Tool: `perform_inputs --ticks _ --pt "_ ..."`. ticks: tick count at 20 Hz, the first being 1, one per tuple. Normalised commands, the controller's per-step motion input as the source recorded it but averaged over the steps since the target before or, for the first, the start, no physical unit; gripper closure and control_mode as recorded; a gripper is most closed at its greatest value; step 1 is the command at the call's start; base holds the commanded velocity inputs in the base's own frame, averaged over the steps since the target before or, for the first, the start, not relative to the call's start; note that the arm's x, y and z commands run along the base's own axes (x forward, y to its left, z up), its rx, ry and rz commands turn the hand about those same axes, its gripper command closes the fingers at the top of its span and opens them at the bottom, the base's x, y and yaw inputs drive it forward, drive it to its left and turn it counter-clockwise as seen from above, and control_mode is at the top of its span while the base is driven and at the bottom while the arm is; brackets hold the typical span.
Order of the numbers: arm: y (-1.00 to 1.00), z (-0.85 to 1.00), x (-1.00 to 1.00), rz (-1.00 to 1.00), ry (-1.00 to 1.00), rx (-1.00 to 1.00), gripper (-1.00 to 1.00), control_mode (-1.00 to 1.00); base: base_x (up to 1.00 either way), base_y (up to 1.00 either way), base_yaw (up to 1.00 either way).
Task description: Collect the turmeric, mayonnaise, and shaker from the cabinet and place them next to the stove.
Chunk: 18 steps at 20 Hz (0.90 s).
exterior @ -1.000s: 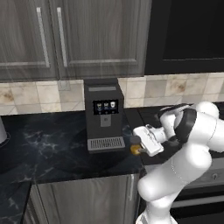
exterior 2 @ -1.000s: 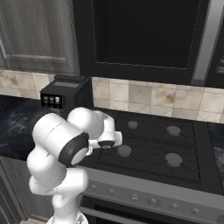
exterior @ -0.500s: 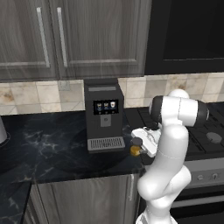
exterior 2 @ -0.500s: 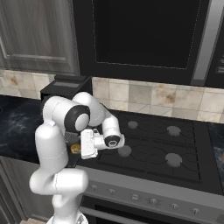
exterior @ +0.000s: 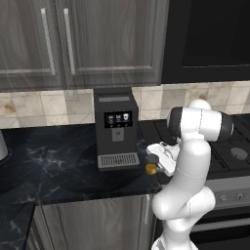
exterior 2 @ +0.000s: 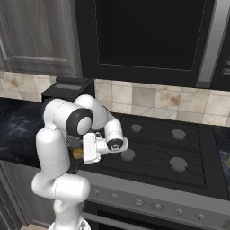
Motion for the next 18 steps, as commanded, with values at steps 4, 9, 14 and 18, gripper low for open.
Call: perform_inputs --ticks 4,9,14,18 --pt "0.0 -0.15 -0.03 -0.03 0.0 -0.1 1.0 -1.0 0.0 0.0 0.0" --pt "0.03 -0.12 0.0 -0.03 0.01 -0.1 -1.0 -1.0 0.0 0.0 0.0" --pt "0.0 0.0 0.0 -0.03 0.05 -0.02 -1.0 -1.0 0.0 0.0 0.0" --pt "0.0 0.0 0.0 -0.03 0.05 0.0 -1.0 -1.0 0.0 0.0 0.0"
